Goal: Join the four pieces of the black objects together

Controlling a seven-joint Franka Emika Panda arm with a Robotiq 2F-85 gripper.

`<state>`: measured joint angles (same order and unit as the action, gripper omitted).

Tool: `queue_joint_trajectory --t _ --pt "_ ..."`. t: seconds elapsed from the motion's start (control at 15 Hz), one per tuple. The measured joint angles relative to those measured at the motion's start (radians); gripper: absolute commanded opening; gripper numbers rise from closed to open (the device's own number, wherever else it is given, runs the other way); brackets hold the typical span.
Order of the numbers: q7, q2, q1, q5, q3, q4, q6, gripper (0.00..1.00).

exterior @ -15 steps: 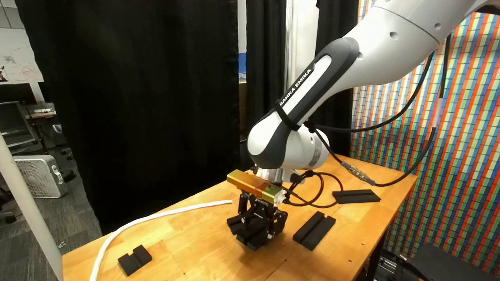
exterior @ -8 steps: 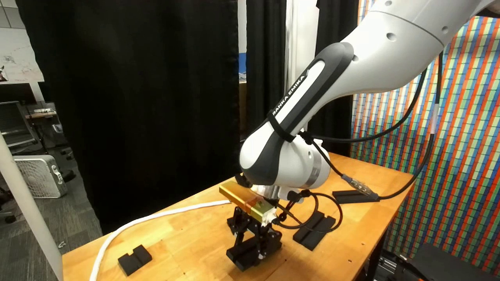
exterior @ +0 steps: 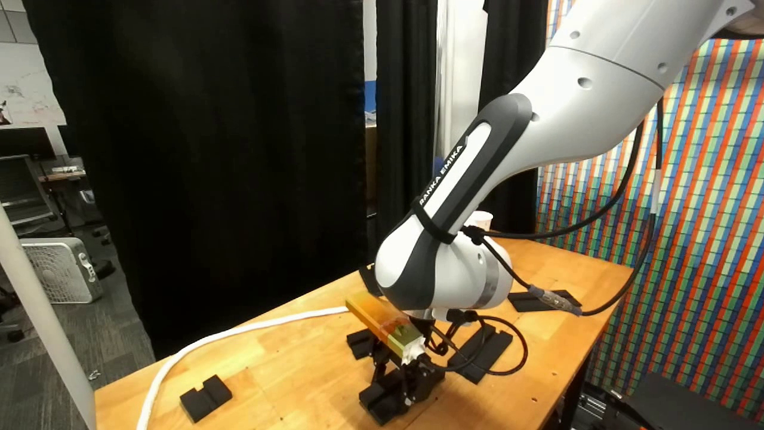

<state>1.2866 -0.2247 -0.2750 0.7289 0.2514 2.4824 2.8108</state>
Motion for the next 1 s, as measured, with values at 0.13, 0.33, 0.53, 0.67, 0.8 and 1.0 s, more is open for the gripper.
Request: queue_joint_trajectory --t 0.13,0.33,0.53,0.67,0.8,1.0 --pt "0.022 -0.001 -0.001 -0.021 -0.001 0.000 0.001 0.99" --pt "0.049 -0.006 -0.001 -0.086 -0.020 0.001 0.002 1.00" --pt "0.101 0.002 -0.002 -0.187 -0.052 0.011 0.004 1.00" --pt "0.154 0.027 -0.003 -0.262 -0.075 0.035 0.004 1.00" --pt "0.206 0.072 -0.003 -0.336 -0.097 0.074 0.003 1.00" --pt "0.283 0.161 0.002 -0.448 -0.124 0.147 0.001 1.00"
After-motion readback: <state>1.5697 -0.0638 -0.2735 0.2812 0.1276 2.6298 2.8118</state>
